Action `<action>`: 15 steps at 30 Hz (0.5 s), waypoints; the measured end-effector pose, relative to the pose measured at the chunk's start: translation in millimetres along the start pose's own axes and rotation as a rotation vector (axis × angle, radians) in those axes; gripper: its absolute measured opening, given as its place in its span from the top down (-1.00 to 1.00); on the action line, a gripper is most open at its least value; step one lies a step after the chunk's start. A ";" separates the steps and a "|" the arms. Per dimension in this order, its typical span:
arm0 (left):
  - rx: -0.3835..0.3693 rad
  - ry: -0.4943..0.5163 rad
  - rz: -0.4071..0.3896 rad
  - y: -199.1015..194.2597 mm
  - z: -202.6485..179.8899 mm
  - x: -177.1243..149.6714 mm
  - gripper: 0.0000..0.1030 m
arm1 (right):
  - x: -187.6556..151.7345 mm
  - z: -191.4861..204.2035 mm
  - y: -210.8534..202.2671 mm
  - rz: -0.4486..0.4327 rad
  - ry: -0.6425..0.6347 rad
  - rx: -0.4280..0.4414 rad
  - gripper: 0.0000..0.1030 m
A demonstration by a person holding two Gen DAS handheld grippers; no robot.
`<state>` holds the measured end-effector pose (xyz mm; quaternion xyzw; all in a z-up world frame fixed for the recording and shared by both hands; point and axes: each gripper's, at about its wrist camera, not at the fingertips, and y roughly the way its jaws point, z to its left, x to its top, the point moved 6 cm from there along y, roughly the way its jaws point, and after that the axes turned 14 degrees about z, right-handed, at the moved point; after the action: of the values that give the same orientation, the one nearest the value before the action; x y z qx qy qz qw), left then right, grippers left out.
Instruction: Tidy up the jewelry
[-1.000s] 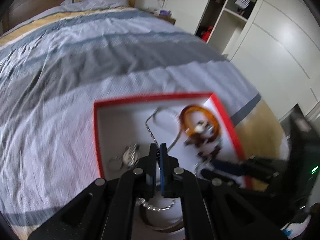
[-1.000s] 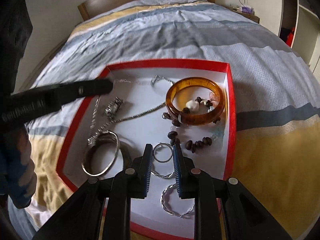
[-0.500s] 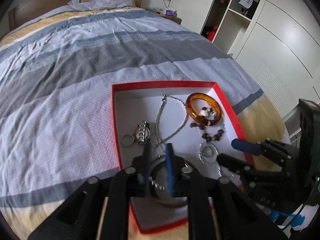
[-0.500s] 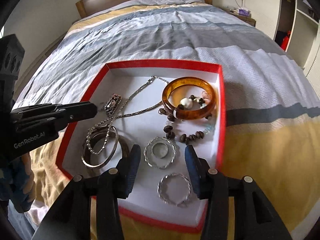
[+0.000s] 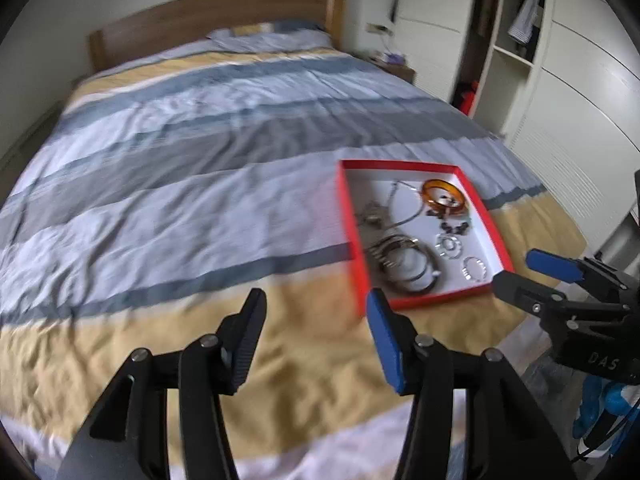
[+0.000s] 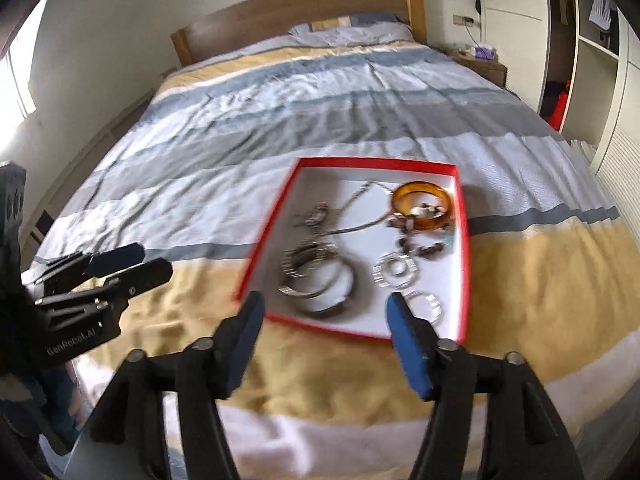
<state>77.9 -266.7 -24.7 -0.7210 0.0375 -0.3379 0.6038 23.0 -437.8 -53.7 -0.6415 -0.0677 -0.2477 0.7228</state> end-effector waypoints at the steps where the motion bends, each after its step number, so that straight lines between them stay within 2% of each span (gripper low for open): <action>1: 0.013 -0.012 -0.003 -5.7 5.7 -6.7 -0.03 | -4.2 8.9 -4.5 -0.009 -0.002 0.003 -0.43; 6: 0.096 -0.066 -0.038 -41.7 38.4 -46.9 -0.11 | -24.4 44.3 -22.3 -0.047 -0.016 -0.011 -0.66; 11: 0.126 -0.121 -0.069 -64.9 64.7 -75.1 -0.29 | -38.1 62.2 -34.1 -0.083 -0.015 -0.047 -0.93; 15: 0.161 -0.158 -0.098 -77.4 85.2 -91.0 -0.31 | -49.7 74.3 -39.0 -0.106 -0.008 -0.067 -0.99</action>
<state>25.9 -131.9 0.9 -0.6957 -0.0727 -0.3109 0.6435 -21.1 -355.0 -27.0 -0.6620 -0.0964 -0.2851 0.6864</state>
